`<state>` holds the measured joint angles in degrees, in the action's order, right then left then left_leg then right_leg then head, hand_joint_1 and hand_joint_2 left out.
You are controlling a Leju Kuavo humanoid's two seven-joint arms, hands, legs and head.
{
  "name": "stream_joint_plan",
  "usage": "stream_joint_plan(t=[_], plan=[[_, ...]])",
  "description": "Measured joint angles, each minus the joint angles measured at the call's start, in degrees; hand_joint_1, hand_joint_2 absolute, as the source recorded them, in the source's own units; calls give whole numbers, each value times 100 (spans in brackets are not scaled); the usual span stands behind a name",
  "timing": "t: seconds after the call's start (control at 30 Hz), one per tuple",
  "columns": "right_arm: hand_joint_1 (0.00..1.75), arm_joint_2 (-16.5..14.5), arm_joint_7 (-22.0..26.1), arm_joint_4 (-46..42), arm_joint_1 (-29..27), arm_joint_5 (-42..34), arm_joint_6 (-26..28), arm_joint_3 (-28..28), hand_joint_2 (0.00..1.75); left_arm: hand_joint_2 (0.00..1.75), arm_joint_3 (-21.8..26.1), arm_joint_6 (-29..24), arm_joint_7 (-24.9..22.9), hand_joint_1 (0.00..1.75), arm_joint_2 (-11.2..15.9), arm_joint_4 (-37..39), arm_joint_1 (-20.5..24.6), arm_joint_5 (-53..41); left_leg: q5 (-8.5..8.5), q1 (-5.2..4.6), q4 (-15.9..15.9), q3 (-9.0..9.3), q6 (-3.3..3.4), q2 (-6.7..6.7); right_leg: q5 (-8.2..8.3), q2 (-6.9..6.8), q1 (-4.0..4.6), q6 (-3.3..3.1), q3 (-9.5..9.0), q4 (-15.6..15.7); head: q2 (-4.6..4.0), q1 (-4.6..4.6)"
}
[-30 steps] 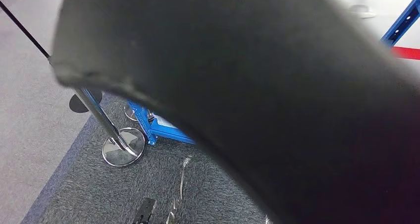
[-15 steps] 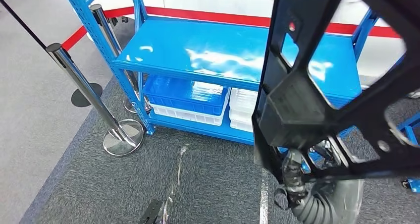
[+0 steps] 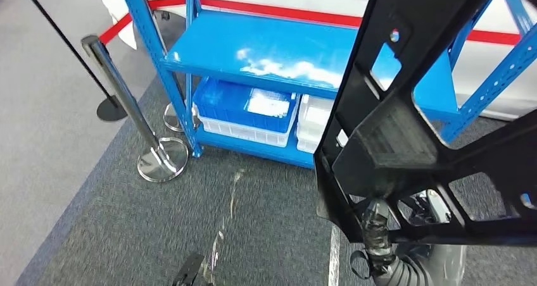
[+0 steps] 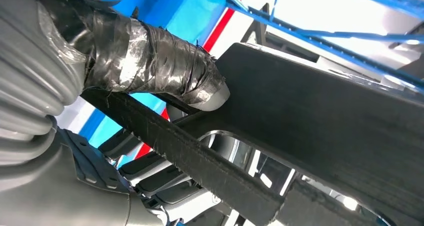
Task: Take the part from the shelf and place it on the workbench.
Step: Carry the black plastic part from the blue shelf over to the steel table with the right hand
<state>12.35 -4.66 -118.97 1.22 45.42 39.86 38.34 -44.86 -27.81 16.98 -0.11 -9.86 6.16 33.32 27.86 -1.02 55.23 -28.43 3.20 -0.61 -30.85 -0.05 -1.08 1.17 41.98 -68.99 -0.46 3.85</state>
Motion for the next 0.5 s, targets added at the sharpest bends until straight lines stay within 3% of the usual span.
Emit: stream_joint_plan(t=[0.03, 0.07, 0.1, 0.13, 0.2, 0.27, 0.37, 0.43, 0.5], plan=[[175, 0, 13, 1, 1, -17, 1, 0, 175, 175, -16, -4, -1, 0, 0, -5, 2, -12, -54, 1, 48, -113, 1, -2, -143, -1, -3, 24, 29, -336, 0, -2], [175, 1, 17, 1, 5, -30, 1, 0, 175, 175, -39, -14, -4, 0, -1, -14, 2, -22, -98, 4, 102, -232, -6, -6, -133, -1, -12, 49, 2, -550, 0, -2], [175, 1, 17, 2, 13, -47, 1, 0, 175, 175, -62, -24, -12, 0, -1, -21, 1, -34, -138, 11, 166, -359, -20, -10, -7, -2, -27, 74, -97, -598, 0, -2], [175, 2, 16, 2, 28, -69, 1, 0, 175, 175, -84, -38, -28, 0, -2, -27, 2, -43, -170, 22, 243, -484, -40, -13, 162, -3, -47, 102, -285, -446, 0, 0], [175, 1, 18, 2, 75, -118, 1, 0, 175, 175, -107, -61, -80, 0, -1, -34, 15, -56, -214, 34, 427, -723, -93, -13, 195, 4, -65, 134, -759, 219, 0, -1], [175, 0, 21, 1, 111, -144, 5, 0, 175, 175, -111, -84, -120, 0, 3, -38, 31, -70, -269, 26, 553, -868, -148, -4, 52, 24, -38, 83, -1002, 660, 0, -1], [175, 0, 25, 5, 137, -154, 14, 1, 175, 175, -120, -99, -137, 0, 8, -40, 41, -81, -334, 43, 598, -971, -230, 22, 134, 20, -19, -66, -932, 709, 0, -12], [175, -5, 27, 10, 158, -160, 13, 1, 175, 175, -150, -99, -146, 0, 12, -44, 43, -81, -26, 65, 852, -1101, -297, 34, 254, -3, -35, -170, -813, 731, 0, 23], [175, -11, 38, 13, 172, -181, 12, 2, 175, 175, -189, -100, -160, 0, 14, -50, 46, -81, 515, 92, 1447, -1239, -352, 37, 368, -12, -32, -220, -684, 739, 0, 65]])
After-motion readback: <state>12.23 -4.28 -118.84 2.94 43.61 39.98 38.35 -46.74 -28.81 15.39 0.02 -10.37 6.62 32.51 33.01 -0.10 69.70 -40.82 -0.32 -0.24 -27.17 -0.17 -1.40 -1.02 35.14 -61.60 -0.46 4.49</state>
